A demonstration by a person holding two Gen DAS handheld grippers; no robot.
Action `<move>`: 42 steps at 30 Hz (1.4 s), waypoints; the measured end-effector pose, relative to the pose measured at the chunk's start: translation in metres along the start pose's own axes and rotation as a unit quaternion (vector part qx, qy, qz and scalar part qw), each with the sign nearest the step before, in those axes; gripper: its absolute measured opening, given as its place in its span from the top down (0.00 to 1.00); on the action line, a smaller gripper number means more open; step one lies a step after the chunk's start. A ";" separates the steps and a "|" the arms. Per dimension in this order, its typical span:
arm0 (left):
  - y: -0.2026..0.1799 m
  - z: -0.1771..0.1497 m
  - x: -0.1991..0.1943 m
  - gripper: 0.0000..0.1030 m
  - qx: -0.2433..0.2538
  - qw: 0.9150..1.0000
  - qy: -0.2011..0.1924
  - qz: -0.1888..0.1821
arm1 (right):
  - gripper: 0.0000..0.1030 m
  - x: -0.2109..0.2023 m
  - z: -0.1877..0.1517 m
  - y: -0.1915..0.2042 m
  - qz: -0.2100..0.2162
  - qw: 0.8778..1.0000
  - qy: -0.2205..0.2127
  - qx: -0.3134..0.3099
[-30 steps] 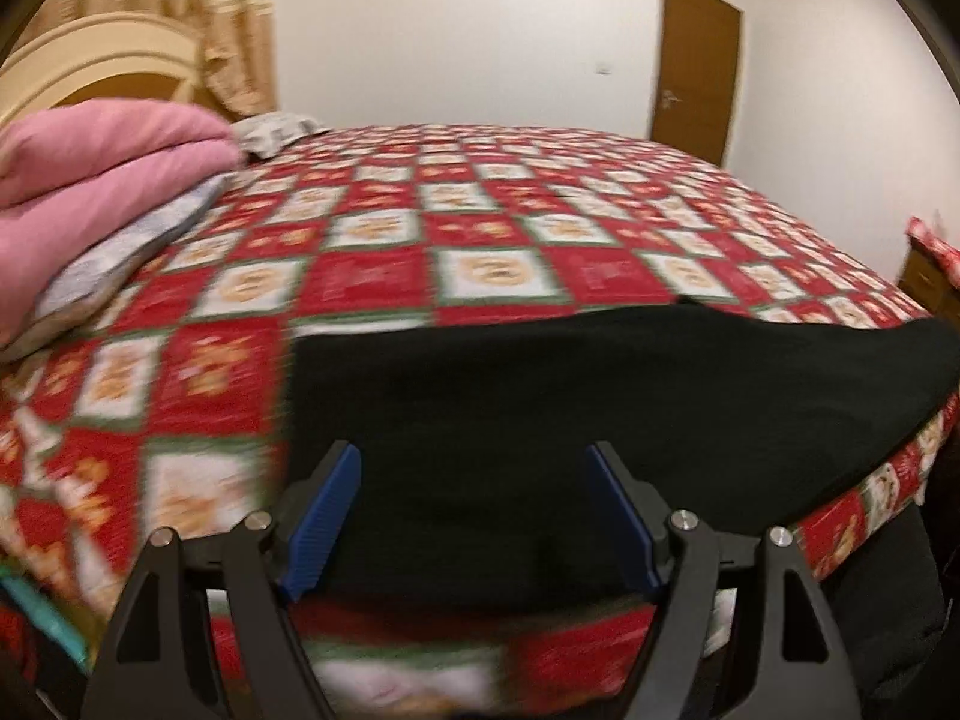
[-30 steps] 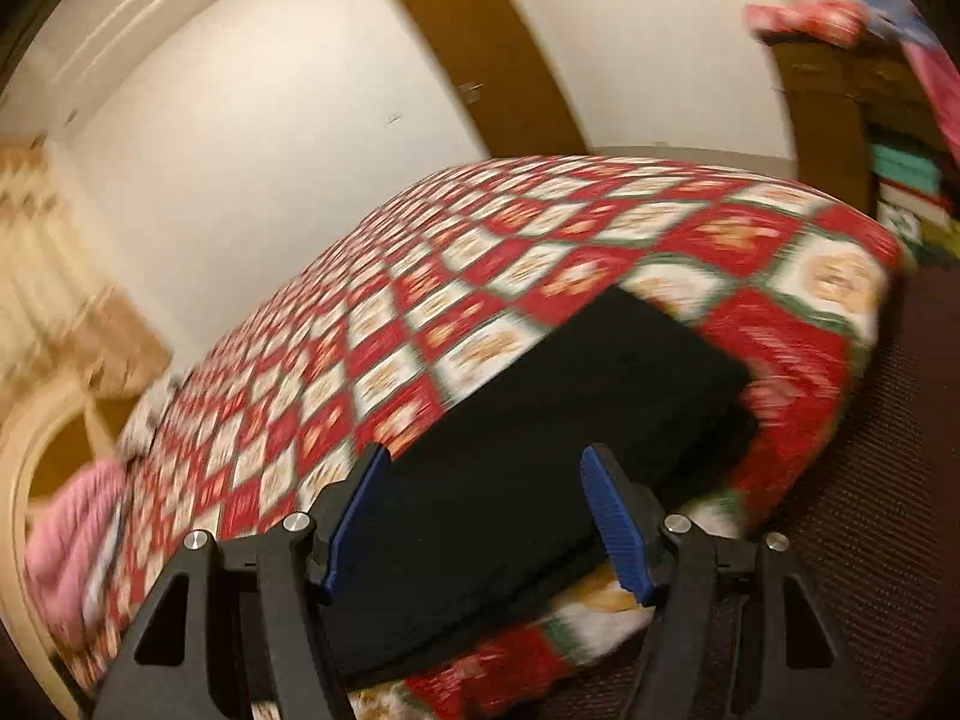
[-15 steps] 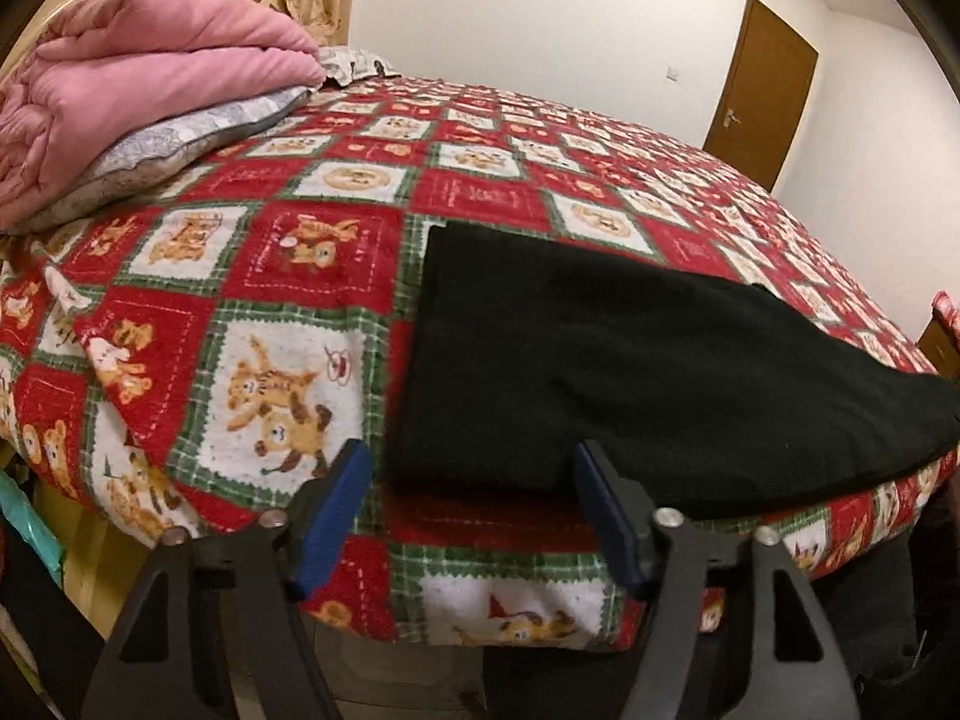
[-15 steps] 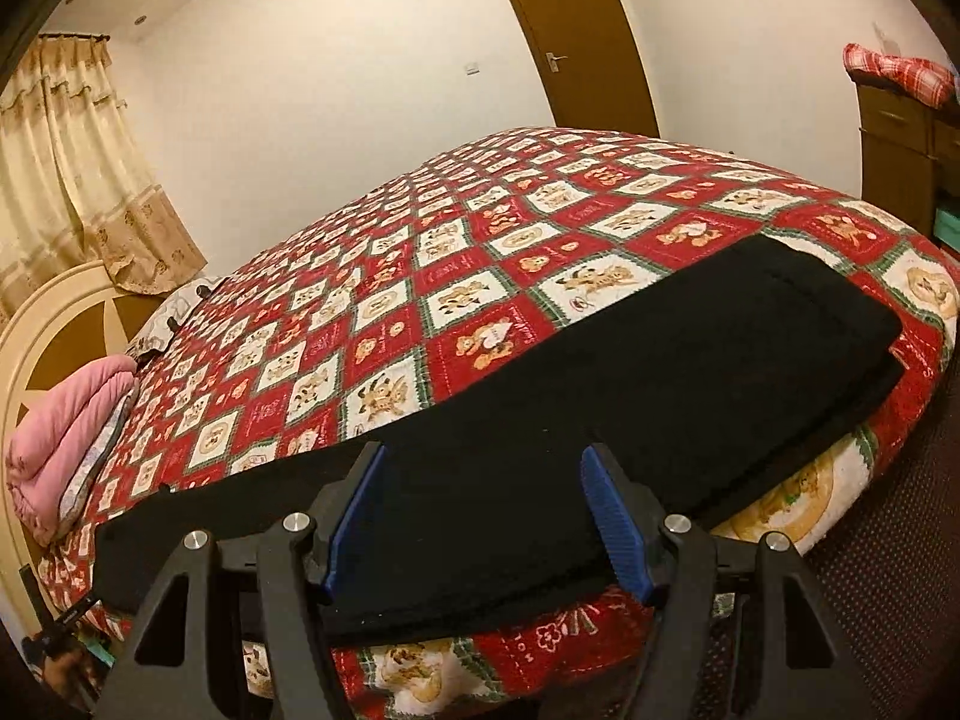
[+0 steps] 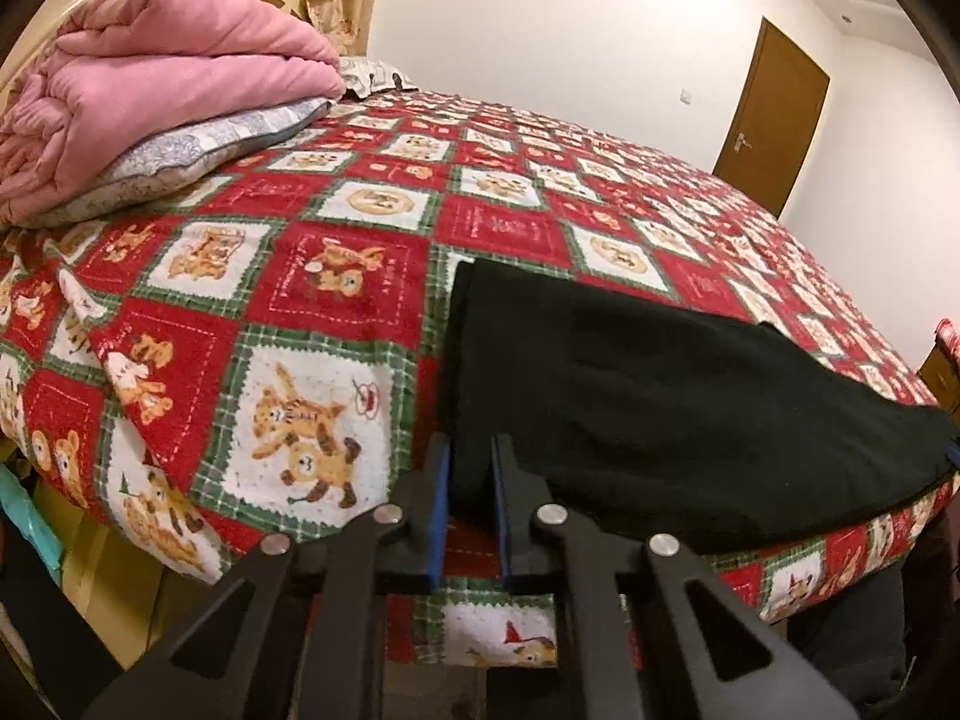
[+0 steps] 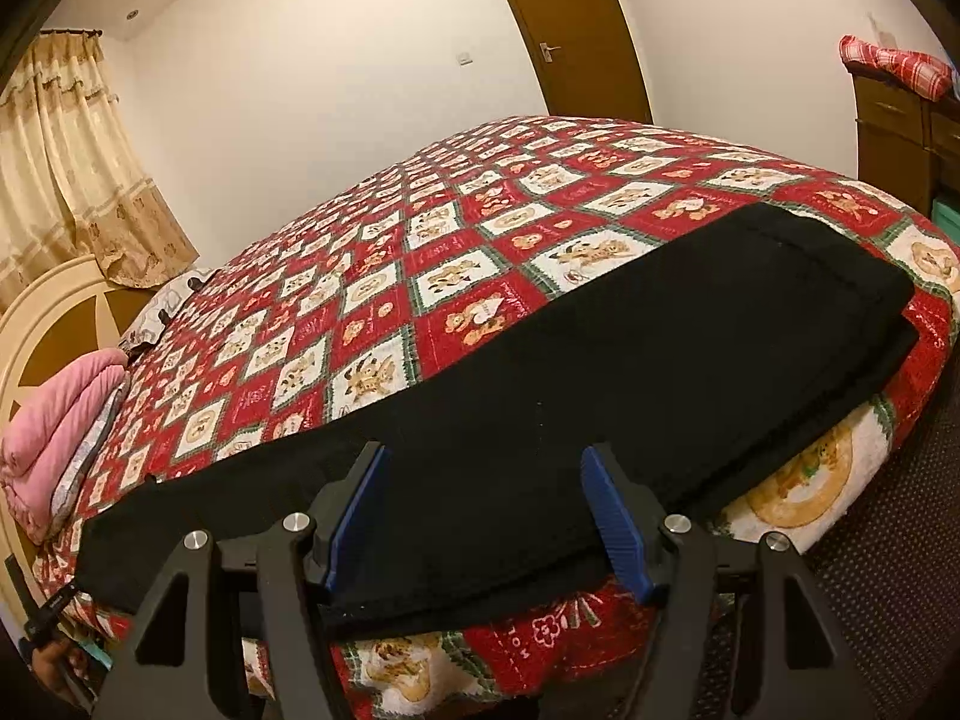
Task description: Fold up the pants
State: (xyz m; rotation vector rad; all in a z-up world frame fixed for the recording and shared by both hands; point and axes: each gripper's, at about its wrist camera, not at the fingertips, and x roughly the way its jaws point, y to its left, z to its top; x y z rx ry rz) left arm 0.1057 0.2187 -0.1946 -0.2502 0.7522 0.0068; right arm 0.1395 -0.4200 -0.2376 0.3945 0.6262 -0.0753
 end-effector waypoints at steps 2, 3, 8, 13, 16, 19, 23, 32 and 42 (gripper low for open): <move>0.004 0.000 0.000 0.87 -0.005 1.000 -0.001 0.001 | 0.35 0.001 -0.001 0.000 -0.002 1.000 0.001 -0.002; 0.004 -0.001 0.001 0.87 -0.005 1.000 0.001 0.002 | 0.35 0.002 -0.002 0.001 -0.004 1.000 0.003 -0.005; 0.008 -0.005 0.007 0.87 -0.006 1.000 0.002 0.007 | 0.35 0.006 -0.004 0.005 -0.011 0.999 0.007 -0.030; 0.011 -0.002 0.004 0.87 -0.010 1.000 0.003 -0.003 | 0.35 -0.013 0.014 -0.014 -0.019 0.999 -0.024 -0.009; 0.013 -0.002 0.006 0.85 -0.011 1.000 0.011 -0.017 | 0.35 -0.032 0.032 -0.042 -0.048 0.997 -0.059 0.028; 0.017 -0.001 0.008 0.72 -0.023 0.999 0.014 -0.018 | 0.35 -0.043 0.042 -0.072 -0.079 0.992 -0.075 0.070; 0.014 0.005 -0.003 0.59 -0.013 1.000 -0.005 0.018 | 0.35 -0.056 0.050 -0.100 -0.098 0.985 -0.086 0.110; -0.015 0.021 -0.025 0.39 0.043 0.995 -0.062 0.060 | 0.53 -0.049 0.048 -0.133 -0.102 0.982 -0.067 0.144; -0.071 0.027 -0.002 0.35 0.092 0.995 -0.042 0.004 | 0.89 -0.062 0.039 -0.130 -0.085 0.984 -0.060 0.144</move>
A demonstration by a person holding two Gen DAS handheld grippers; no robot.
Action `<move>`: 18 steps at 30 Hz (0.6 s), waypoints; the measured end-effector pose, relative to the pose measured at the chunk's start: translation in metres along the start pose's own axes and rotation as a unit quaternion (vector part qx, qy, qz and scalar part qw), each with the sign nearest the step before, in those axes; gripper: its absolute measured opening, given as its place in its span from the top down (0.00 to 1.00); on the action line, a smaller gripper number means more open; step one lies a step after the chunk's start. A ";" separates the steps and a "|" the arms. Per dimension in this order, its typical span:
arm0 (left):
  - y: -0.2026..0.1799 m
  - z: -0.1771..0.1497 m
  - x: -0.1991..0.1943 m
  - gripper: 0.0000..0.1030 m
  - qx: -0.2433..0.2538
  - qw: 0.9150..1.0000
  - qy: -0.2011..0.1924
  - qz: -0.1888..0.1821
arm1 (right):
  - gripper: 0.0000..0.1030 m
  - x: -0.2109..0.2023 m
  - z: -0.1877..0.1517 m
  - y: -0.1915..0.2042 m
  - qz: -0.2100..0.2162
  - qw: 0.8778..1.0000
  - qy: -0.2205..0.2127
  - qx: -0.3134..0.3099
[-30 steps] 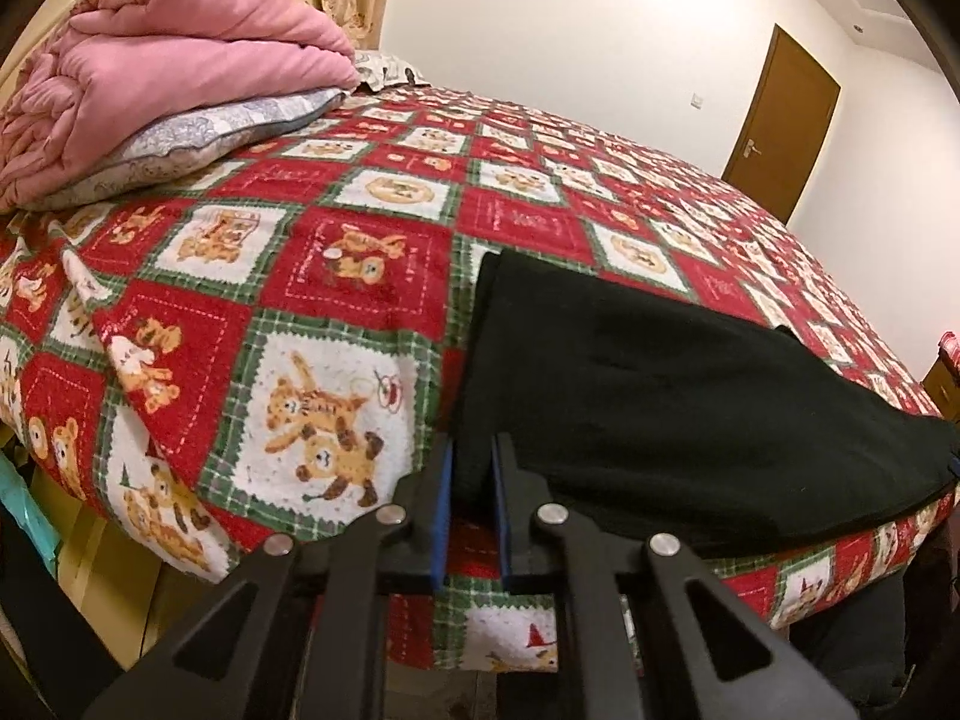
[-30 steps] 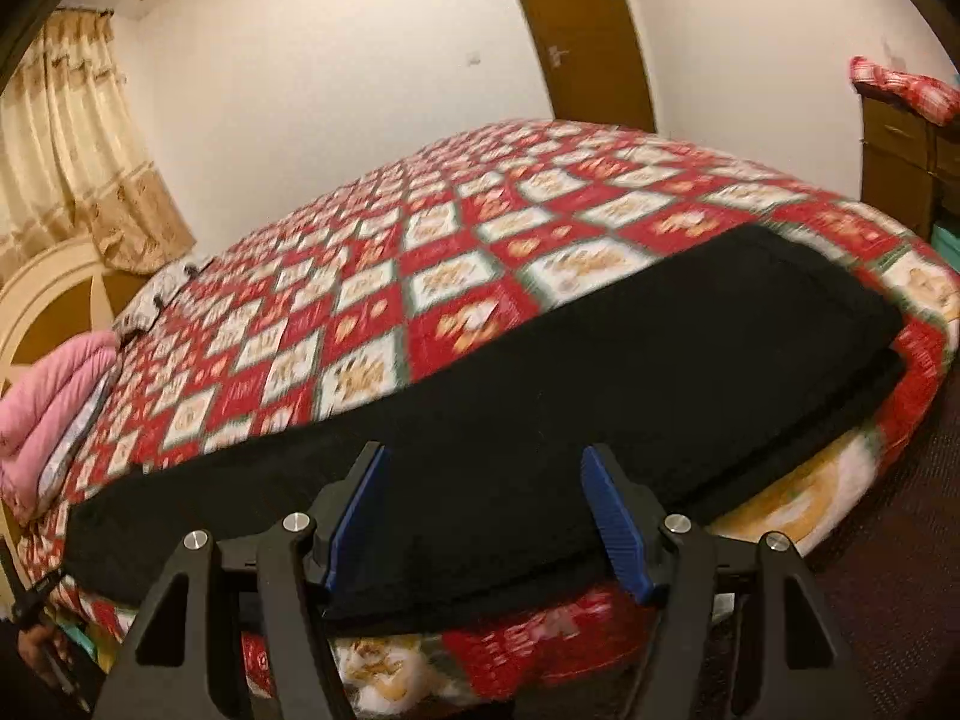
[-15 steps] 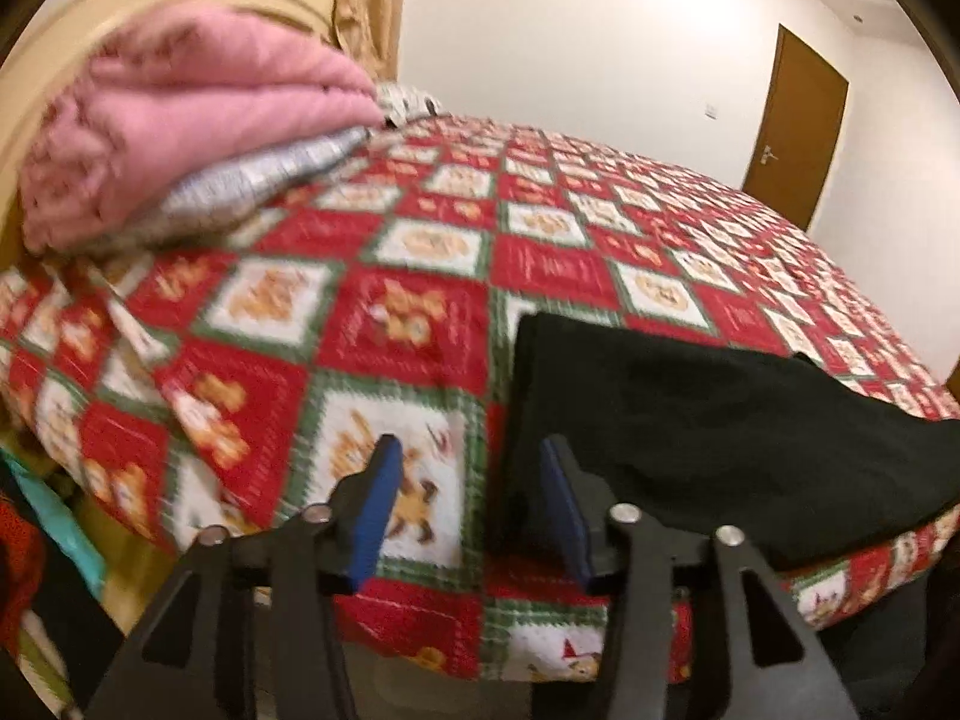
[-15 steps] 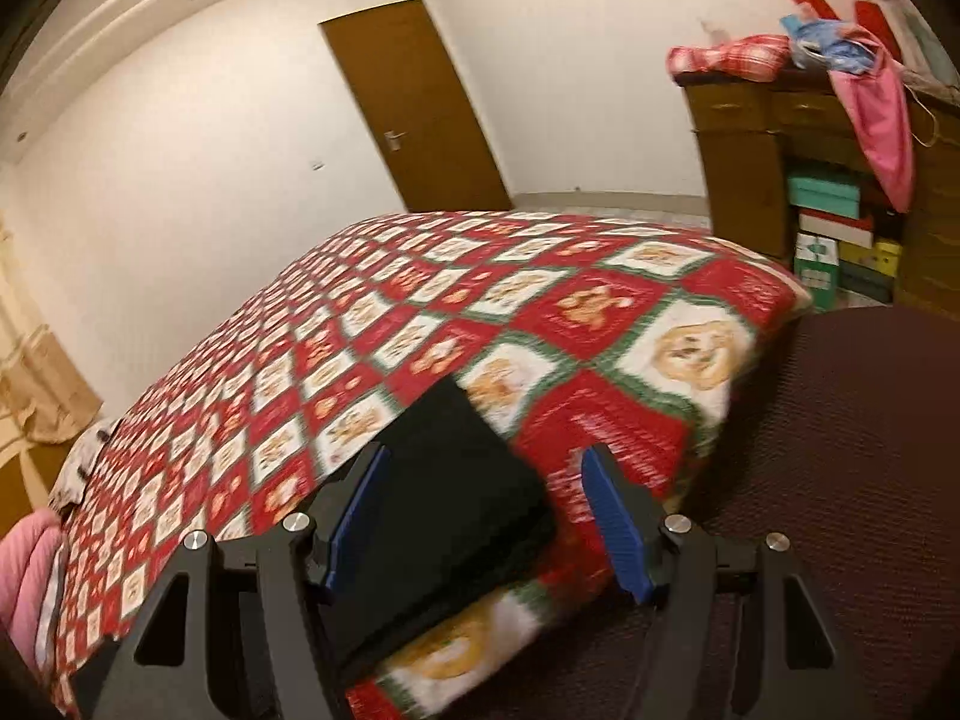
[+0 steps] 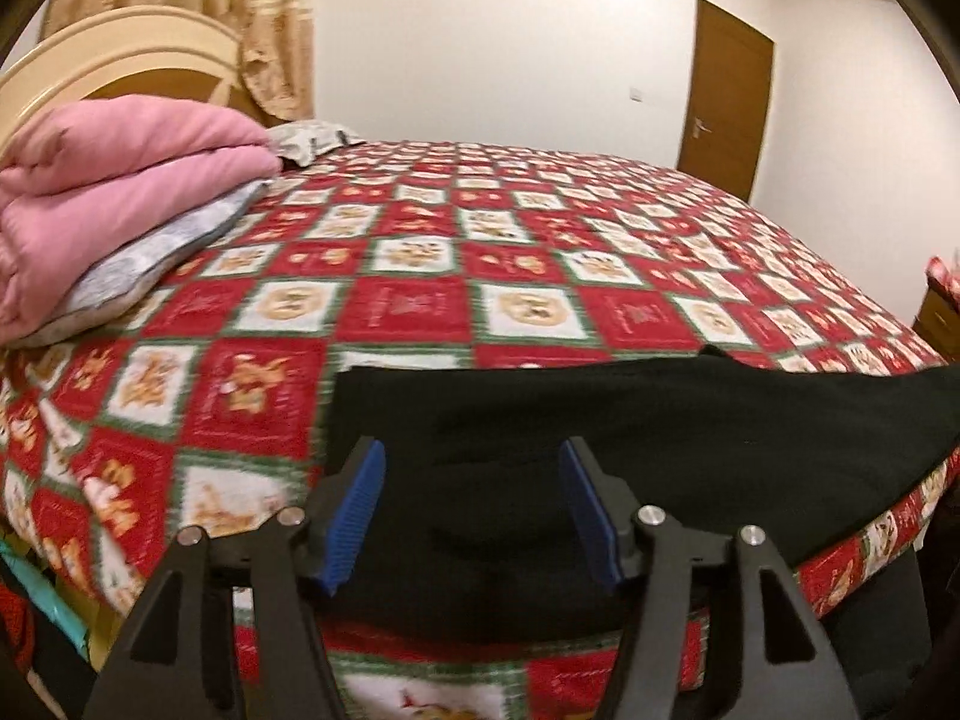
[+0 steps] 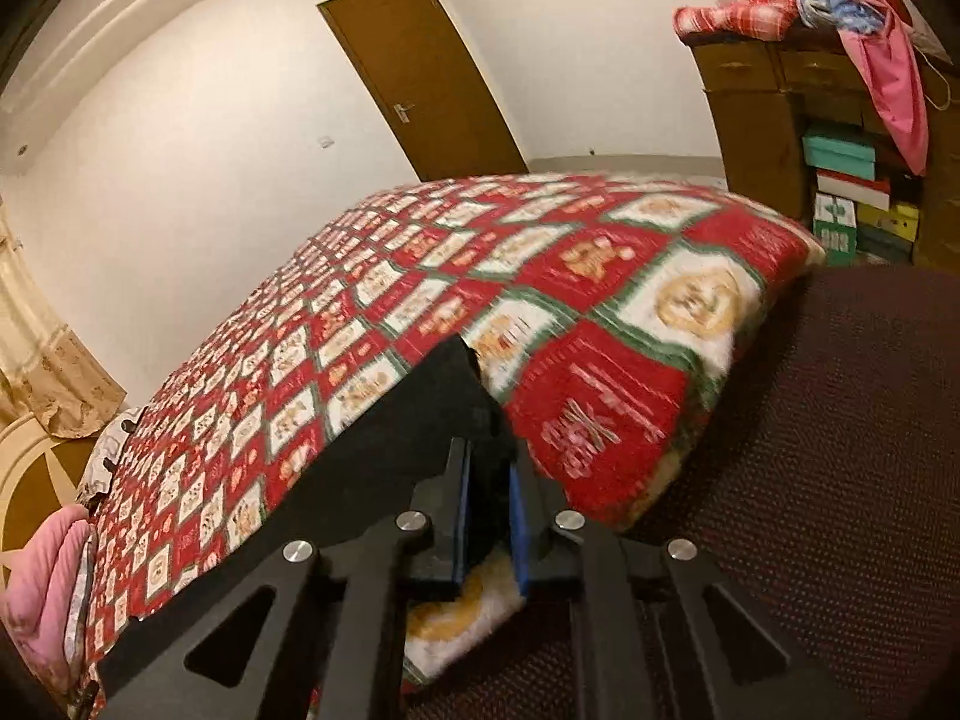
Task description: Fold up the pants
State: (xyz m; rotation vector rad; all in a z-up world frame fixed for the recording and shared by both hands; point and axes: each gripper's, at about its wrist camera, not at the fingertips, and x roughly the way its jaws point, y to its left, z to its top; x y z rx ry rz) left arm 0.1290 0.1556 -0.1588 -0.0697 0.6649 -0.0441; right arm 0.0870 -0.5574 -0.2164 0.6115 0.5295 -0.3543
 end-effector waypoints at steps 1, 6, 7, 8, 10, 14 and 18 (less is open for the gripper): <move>-0.003 -0.001 0.002 0.35 0.002 1.000 0.000 0.003 | 0.89 0.005 -0.002 -0.003 -0.005 1.000 0.007 -0.001; -0.011 -0.008 0.019 0.35 -0.009 1.000 0.020 -0.003 | 0.59 0.017 -0.004 -0.011 -0.009 1.000 0.007 -0.003; -0.014 -0.009 0.021 0.35 -0.009 1.000 0.023 -0.005 | 0.37 0.015 -0.004 -0.011 -0.009 1.000 0.004 -0.001; -0.017 -0.011 0.021 0.35 -0.006 1.000 0.024 -0.006 | 0.34 0.011 -0.004 -0.012 -0.002 1.000 -0.004 0.003; -0.026 -0.014 0.023 0.35 0.006 1.000 0.025 -0.007 | 0.34 0.008 -0.002 -0.011 0.005 1.000 -0.007 0.007; -0.034 -0.014 0.030 0.35 0.016 0.999 0.036 0.001 | 0.34 0.010 -0.003 -0.010 0.009 1.000 0.000 0.009; -0.043 -0.011 0.033 0.34 0.003 0.999 0.041 -0.007 | 0.34 0.022 -0.009 -0.011 0.009 0.999 0.026 0.019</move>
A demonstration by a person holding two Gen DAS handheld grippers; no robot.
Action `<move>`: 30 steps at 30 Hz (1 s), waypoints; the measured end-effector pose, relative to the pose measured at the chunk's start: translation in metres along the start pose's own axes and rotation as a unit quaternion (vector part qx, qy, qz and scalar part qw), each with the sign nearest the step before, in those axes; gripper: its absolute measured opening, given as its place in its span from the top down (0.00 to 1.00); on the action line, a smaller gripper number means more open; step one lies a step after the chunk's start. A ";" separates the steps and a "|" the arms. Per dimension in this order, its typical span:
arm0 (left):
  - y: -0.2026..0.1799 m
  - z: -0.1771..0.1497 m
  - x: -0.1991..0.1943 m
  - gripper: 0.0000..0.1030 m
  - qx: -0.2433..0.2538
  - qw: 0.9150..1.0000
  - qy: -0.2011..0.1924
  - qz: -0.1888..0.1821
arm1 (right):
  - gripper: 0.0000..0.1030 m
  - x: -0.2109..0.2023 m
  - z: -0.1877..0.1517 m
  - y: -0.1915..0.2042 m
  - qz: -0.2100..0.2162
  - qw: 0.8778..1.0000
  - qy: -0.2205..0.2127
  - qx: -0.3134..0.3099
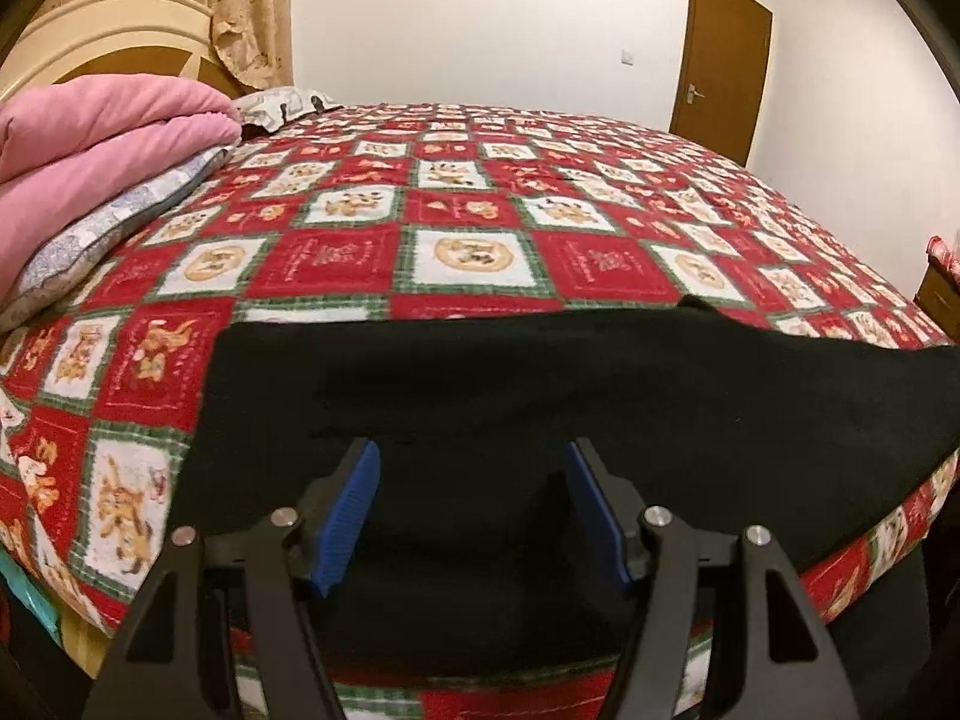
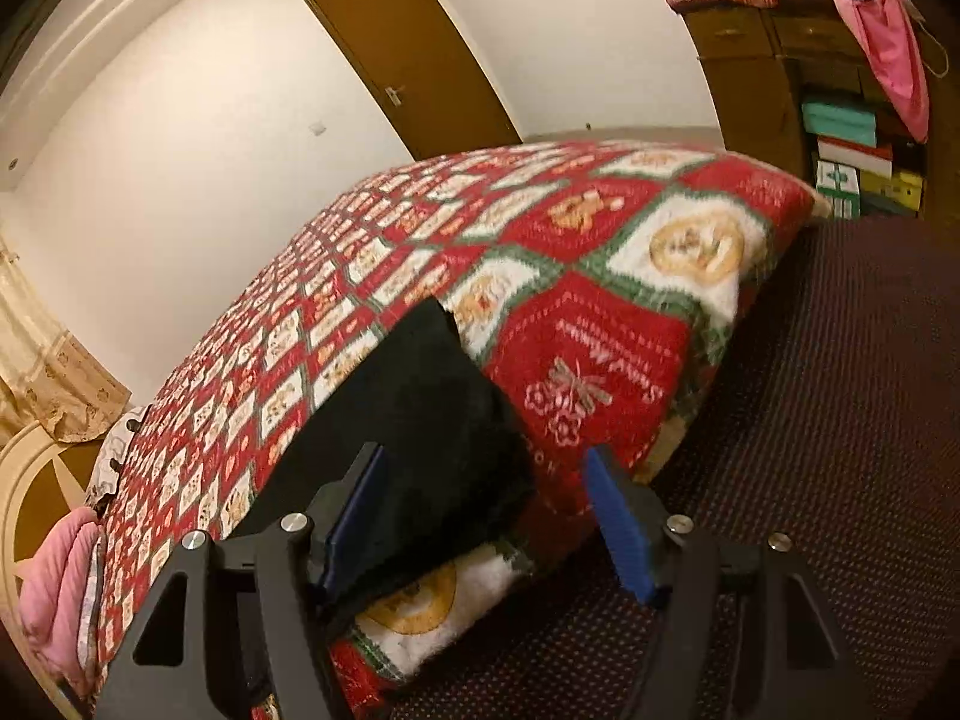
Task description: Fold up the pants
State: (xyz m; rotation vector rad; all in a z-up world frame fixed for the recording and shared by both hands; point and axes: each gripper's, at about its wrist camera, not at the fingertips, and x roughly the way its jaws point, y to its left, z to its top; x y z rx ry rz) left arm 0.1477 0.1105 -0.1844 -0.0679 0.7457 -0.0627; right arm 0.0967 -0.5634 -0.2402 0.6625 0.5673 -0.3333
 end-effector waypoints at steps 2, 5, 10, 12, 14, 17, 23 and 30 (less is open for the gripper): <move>-0.007 -0.001 0.003 0.30 0.012 1.000 0.004 0.004 | 0.36 0.002 -0.003 0.003 -0.008 1.000 0.002 -0.007; -0.012 -0.006 0.013 0.29 0.021 0.999 0.019 0.019 | 0.37 0.002 -0.005 0.004 -0.016 1.000 -0.001 -0.013; -0.012 -0.006 0.012 0.27 0.019 0.999 0.019 0.018 | 0.37 -0.001 -0.005 0.005 -0.021 1.000 -0.006 -0.015; -0.012 -0.006 0.012 0.27 0.020 0.999 0.021 0.018 | 0.37 -0.010 -0.004 0.012 -0.031 0.999 -0.029 -0.030; -0.013 -0.005 0.012 0.27 0.020 0.999 0.023 0.019 | 0.37 -0.023 -0.003 0.022 -0.045 0.996 -0.060 -0.055; -0.014 -0.003 0.011 0.27 0.016 0.999 0.026 0.016 | 0.37 -0.038 -0.004 0.037 -0.054 0.990 -0.098 -0.087; -0.032 0.003 0.003 0.27 0.025 0.999 0.018 -0.015 | 0.37 -0.032 -0.018 0.071 -0.043 0.983 -0.088 -0.158; -0.066 0.010 0.004 0.27 0.069 0.996 0.028 -0.051 | 0.37 -0.014 -0.046 0.103 0.001 0.974 -0.035 -0.224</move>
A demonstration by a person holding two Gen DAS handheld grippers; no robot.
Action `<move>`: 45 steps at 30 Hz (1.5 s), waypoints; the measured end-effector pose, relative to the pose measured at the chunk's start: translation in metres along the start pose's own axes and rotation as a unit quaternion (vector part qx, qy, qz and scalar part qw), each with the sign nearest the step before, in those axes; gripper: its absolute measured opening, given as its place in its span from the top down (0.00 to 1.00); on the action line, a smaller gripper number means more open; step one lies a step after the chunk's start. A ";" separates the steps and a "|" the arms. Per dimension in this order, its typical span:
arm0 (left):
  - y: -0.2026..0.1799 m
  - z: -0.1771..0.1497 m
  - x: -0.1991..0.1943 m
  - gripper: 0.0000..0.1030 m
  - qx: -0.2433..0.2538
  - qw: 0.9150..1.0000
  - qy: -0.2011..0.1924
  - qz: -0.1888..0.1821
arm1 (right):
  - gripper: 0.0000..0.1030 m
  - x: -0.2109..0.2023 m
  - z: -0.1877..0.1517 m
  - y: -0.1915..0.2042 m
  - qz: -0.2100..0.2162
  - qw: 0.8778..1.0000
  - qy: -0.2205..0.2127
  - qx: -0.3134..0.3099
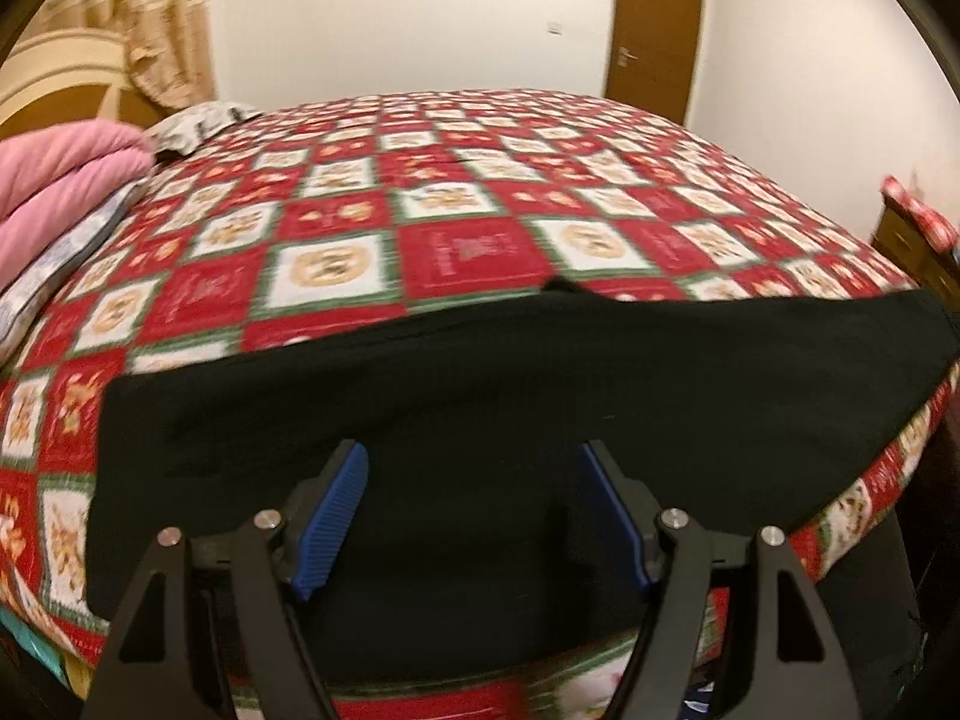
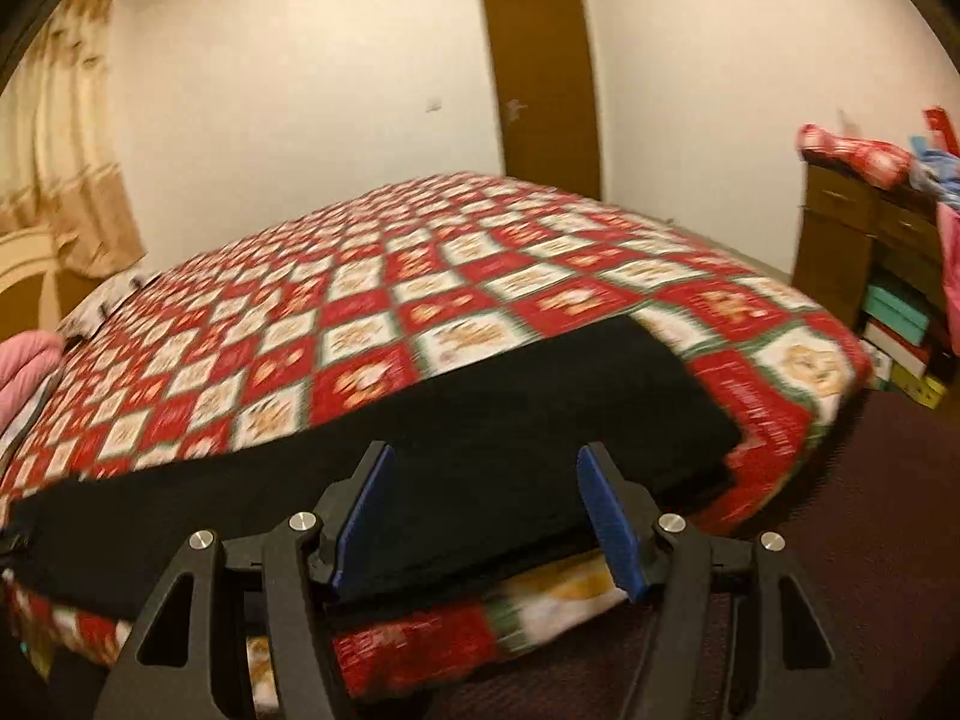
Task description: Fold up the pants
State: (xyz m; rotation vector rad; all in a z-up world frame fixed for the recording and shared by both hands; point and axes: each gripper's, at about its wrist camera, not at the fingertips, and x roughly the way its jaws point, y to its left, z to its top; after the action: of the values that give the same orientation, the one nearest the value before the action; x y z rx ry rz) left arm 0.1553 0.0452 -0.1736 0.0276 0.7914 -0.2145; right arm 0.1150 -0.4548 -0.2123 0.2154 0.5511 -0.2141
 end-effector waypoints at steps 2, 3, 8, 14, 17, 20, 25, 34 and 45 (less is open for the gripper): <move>-0.012 0.003 0.000 0.27 0.013 1.000 -0.001 -0.011 | 0.37 0.002 -0.004 0.005 0.017 1.000 0.011 0.000; -0.019 0.005 0.000 0.27 0.019 1.000 -0.002 -0.018 | 0.37 0.003 -0.004 0.006 0.021 1.000 0.020 0.002; -0.051 0.006 -0.001 0.27 0.050 0.997 0.006 -0.055 | 0.37 0.001 -0.002 -0.010 0.059 0.994 0.053 0.069; -0.092 0.001 0.006 0.27 0.093 0.992 0.017 -0.089 | 0.45 0.002 -0.010 -0.035 0.104 0.979 0.081 0.156; -0.103 -0.004 0.012 0.27 0.093 0.991 0.025 -0.097 | 0.48 0.008 -0.013 -0.031 0.105 0.979 0.089 0.153; -0.108 -0.010 0.016 0.27 0.094 0.990 0.029 -0.098 | 0.50 0.014 -0.017 -0.026 0.106 0.978 0.098 0.148; -0.105 -0.013 0.016 0.27 0.095 0.991 0.024 -0.096 | 0.50 0.016 -0.020 -0.019 0.115 0.977 0.105 0.145; -0.105 -0.014 0.018 0.24 0.089 0.991 0.019 -0.096 | 0.56 0.028 -0.033 0.005 0.132 0.976 0.126 0.122; -0.103 -0.016 0.018 0.22 0.085 0.991 0.011 -0.105 | 0.93 0.019 -0.032 0.003 0.131 0.978 0.095 0.135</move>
State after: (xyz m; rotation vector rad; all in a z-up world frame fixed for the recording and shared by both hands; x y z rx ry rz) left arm 0.1357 -0.0567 -0.1918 0.1069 0.7973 -0.4818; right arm 0.1160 -0.4460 -0.2487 0.5739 0.6759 -0.0108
